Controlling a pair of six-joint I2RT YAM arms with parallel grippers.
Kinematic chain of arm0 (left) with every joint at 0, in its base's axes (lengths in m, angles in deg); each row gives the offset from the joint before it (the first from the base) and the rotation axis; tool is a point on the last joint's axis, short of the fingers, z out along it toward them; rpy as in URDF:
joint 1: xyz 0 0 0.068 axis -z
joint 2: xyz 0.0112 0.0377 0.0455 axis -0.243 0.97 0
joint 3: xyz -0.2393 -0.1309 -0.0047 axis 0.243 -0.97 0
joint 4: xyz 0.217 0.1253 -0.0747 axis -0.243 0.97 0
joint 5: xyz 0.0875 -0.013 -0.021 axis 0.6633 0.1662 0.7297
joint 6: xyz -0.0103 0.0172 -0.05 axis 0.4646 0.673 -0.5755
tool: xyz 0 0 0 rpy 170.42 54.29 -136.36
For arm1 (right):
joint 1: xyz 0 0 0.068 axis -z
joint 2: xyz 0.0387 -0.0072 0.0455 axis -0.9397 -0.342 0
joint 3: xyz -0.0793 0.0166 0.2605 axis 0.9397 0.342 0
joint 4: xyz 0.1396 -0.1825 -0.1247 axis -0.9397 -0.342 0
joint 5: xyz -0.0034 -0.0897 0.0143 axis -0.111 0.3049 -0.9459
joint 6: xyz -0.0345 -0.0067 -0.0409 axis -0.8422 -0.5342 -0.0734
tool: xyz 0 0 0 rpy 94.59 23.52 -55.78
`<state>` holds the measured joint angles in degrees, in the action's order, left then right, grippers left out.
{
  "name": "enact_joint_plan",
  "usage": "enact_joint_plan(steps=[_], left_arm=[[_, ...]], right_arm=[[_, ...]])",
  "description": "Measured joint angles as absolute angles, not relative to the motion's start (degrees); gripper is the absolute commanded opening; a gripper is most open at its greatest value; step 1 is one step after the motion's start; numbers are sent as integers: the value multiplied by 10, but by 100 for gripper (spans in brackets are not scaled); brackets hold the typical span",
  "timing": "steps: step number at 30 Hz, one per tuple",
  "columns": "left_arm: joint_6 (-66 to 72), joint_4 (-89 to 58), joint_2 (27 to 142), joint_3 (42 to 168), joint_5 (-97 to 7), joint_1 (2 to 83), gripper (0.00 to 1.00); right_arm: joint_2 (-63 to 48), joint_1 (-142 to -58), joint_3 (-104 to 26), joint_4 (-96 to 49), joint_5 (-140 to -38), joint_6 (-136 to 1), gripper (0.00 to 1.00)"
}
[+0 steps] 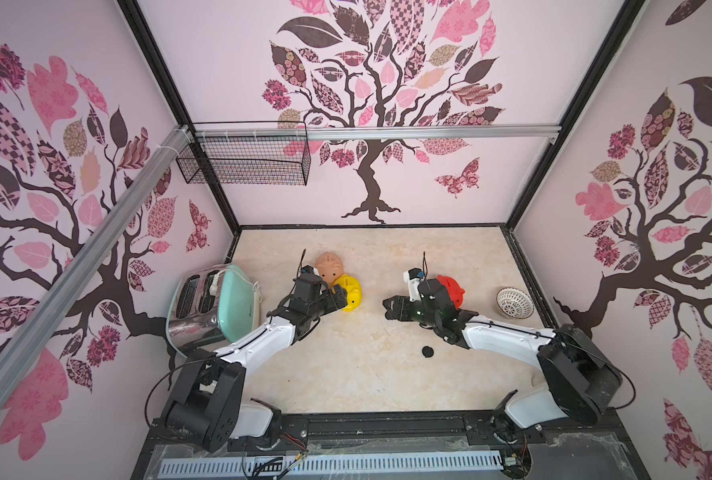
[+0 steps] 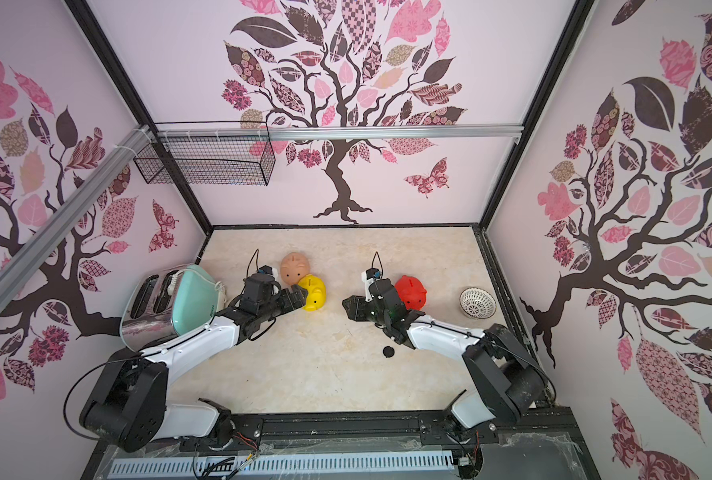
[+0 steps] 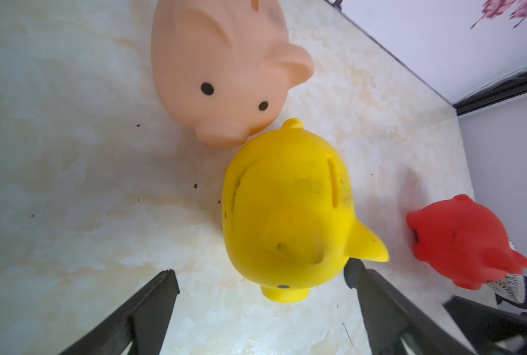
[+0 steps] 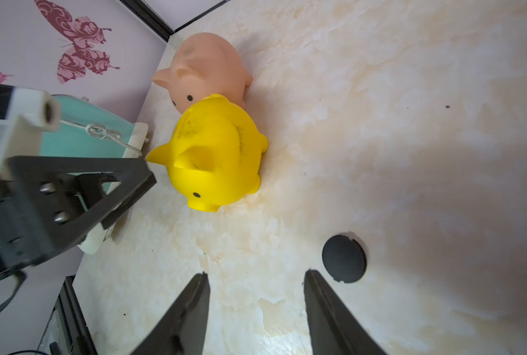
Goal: Open piggy banks
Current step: Move the piggy bank to the center of the board.
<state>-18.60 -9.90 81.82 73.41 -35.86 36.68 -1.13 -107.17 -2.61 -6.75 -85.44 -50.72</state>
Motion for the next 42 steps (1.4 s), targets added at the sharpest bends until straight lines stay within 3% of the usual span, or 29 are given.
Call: enact_joint_plan(steps=[13,29,42], left_arm=[[-169,-104,941,837,-390,376,76],[-88,-85,1070,984,-421,382,74],[-40,50,1163,1122,-373,385,66]], right_arm=[[111,-1072,10,-118,-818,-533,53],[116,-1056,38,-132,-812,-537,52],[126,-1039,38,-147,-810,-537,52]])
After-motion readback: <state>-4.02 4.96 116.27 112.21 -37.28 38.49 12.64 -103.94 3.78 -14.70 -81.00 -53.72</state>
